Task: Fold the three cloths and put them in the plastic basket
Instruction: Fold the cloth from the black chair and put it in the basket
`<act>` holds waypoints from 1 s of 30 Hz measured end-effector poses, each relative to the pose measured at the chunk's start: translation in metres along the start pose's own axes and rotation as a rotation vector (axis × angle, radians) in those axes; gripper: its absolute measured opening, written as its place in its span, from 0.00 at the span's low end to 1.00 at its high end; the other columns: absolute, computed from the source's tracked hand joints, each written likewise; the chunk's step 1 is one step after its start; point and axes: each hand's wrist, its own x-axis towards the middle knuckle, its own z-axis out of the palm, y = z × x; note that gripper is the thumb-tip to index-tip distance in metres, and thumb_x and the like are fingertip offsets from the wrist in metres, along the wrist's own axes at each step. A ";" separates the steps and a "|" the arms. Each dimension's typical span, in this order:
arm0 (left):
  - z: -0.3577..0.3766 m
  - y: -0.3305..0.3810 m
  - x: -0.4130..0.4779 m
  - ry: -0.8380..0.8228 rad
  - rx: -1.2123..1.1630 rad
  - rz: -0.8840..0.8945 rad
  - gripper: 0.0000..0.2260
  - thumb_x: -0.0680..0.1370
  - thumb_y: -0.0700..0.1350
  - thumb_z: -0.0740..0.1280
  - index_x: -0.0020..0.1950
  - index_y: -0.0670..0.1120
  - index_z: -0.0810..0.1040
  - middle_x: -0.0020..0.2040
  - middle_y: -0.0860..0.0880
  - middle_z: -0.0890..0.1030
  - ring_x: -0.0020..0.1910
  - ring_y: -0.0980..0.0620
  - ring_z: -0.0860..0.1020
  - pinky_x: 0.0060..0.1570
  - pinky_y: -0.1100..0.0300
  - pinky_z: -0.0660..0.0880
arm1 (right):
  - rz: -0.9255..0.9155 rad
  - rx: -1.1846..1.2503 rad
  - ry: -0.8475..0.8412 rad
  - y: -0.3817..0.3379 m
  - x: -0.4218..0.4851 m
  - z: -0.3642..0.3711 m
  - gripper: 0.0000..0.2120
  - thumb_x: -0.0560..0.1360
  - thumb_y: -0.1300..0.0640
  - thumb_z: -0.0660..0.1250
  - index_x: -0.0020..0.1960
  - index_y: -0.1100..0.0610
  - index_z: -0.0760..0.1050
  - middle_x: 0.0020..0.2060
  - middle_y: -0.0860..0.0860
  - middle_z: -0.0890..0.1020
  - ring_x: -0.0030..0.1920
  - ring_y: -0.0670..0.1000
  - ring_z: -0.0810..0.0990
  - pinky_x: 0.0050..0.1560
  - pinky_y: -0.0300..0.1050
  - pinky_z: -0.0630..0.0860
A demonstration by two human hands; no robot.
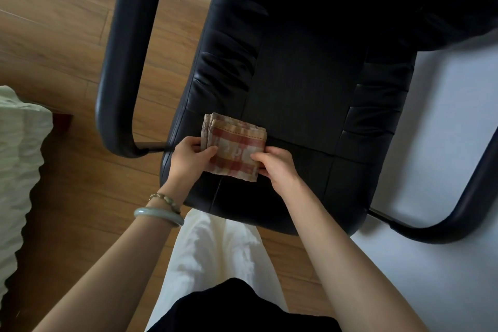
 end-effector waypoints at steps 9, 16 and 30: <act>-0.019 0.009 -0.020 -0.446 -0.339 -0.009 0.13 0.73 0.37 0.70 0.56 0.49 0.78 0.44 0.47 0.85 0.46 0.47 0.83 0.41 0.60 0.79 | -0.069 0.162 -0.150 -0.015 -0.038 -0.037 0.13 0.72 0.69 0.62 0.49 0.56 0.80 0.42 0.53 0.84 0.43 0.50 0.83 0.41 0.47 0.80; -0.046 0.047 -0.079 -0.616 -0.460 0.048 0.18 0.73 0.36 0.68 0.60 0.50 0.76 0.53 0.41 0.81 0.54 0.43 0.81 0.51 0.50 0.78 | -0.126 0.234 -0.252 -0.045 -0.108 -0.064 0.15 0.73 0.72 0.60 0.53 0.58 0.75 0.48 0.57 0.81 0.51 0.56 0.80 0.54 0.55 0.77; -0.117 0.157 -0.222 -0.749 -0.645 0.139 0.14 0.72 0.36 0.66 0.56 0.48 0.77 0.49 0.47 0.83 0.47 0.47 0.83 0.39 0.53 0.80 | -0.303 0.406 -0.365 -0.111 -0.278 -0.096 0.14 0.73 0.68 0.61 0.57 0.58 0.74 0.52 0.57 0.80 0.55 0.57 0.80 0.47 0.52 0.80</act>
